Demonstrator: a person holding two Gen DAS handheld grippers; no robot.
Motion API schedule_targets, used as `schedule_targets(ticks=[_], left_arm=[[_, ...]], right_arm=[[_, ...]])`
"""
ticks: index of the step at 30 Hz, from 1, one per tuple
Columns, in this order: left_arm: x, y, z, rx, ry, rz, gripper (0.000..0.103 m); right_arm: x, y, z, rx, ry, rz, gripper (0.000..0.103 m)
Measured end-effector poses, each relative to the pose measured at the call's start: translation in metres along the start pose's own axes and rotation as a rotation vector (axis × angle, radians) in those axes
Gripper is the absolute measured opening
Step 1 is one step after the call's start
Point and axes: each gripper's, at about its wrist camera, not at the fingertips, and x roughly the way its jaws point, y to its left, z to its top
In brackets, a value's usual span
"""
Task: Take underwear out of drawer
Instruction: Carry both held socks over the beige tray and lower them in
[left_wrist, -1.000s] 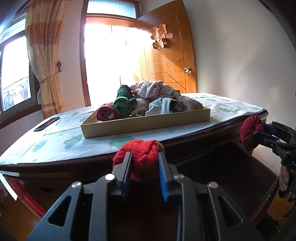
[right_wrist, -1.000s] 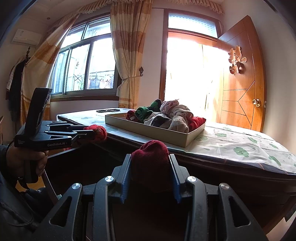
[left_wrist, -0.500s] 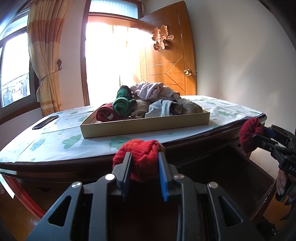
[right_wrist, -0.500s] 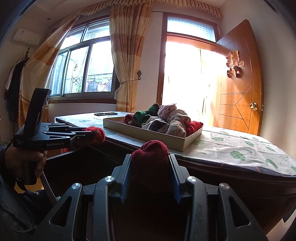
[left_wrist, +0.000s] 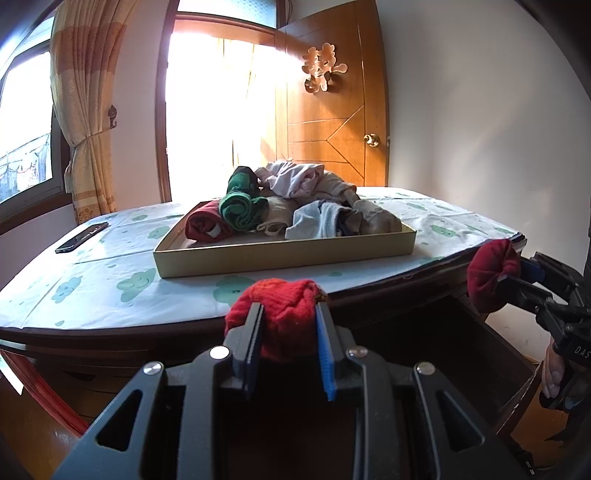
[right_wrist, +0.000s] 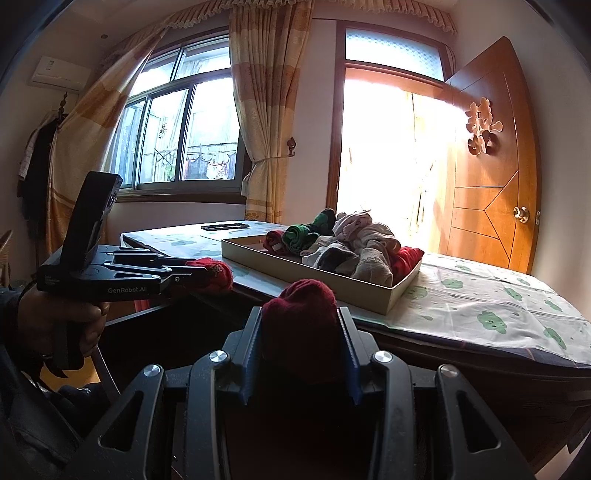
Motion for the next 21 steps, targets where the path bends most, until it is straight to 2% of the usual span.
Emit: schedule_targets(ticks=[21], left_arm=[[-0.003, 0.007, 0.041, 0.04, -0.009, 0.019, 0.026]], right_arm=[[0.018, 0.0, 0.045, 0.021, -0.017, 0.044, 0.041]])
